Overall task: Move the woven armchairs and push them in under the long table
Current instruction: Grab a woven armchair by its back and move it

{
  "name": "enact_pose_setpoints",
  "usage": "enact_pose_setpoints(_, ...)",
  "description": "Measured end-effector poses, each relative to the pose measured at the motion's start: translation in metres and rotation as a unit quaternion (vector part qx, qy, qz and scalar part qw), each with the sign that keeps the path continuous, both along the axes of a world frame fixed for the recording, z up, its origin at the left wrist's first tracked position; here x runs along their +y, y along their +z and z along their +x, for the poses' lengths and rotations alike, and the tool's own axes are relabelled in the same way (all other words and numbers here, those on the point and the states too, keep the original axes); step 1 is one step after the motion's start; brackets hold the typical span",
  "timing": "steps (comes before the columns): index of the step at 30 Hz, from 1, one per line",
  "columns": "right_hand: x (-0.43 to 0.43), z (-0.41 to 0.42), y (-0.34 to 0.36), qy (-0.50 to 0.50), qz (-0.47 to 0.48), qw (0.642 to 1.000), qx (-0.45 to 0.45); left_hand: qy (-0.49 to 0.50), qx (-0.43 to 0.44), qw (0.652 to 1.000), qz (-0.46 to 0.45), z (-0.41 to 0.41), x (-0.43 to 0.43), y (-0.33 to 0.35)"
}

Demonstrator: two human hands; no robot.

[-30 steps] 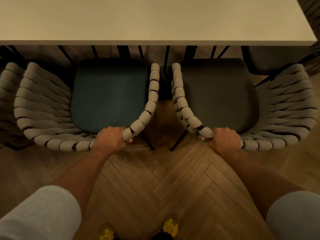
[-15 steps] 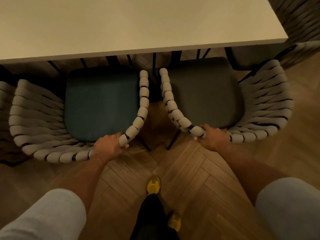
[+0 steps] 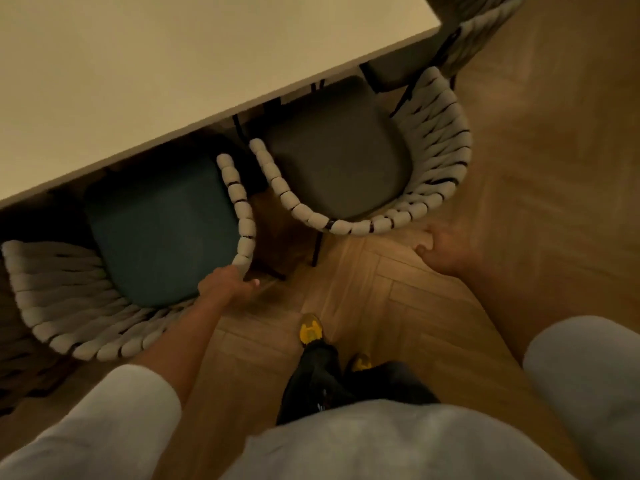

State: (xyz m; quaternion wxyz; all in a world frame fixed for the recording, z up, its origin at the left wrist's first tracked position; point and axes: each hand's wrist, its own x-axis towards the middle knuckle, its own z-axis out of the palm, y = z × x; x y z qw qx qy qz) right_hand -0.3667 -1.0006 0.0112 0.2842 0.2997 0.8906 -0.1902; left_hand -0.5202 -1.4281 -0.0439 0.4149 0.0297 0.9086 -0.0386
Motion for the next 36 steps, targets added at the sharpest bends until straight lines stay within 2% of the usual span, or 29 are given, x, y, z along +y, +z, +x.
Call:
enact_pose_setpoints(2, 0.012, 0.01, 0.009, -0.045, -0.022, 0.999, 0.008, -0.069, 0.008, 0.997, -0.013, -0.003, 0.021, 0.016)
enact_pose_setpoints(5, 0.034, 0.027, 0.015, -0.109, -0.048, 0.992, 0.045, -0.146, 0.008, 0.989, 0.033, -0.01, 0.072, 0.035)
enact_pose_setpoints(12, 0.101, 0.069, 0.008, -0.209, -0.107, 0.966, 0.108, -0.195, -0.061, 0.951, 0.233, 0.002, 0.25, 0.061)
enact_pose_setpoints(16, 0.16, 0.093, -0.009, -0.254, -0.142, 0.949, 0.118, -0.224, -0.09, 0.939, 0.244, 0.014, 0.336, 0.06)
enact_pose_setpoints(23, 0.287, 0.108, -0.006, -0.22, -0.173, 0.954, 0.103, -0.169, -0.103, 0.963, 0.185, 0.031, 0.44, 0.05)
enact_pose_setpoints(27, 0.357, 0.099, 0.005, -0.196, -0.16, 0.962, 0.103, -0.106, -0.094, 0.965, 0.221, 0.041, 0.494, 0.055)
enact_pose_setpoints(36, 0.452, 0.047, 0.012, -0.178, -0.204, 0.959, 0.083, 0.004, -0.106, 0.953, 0.283, 0.026, 0.6, 0.045)
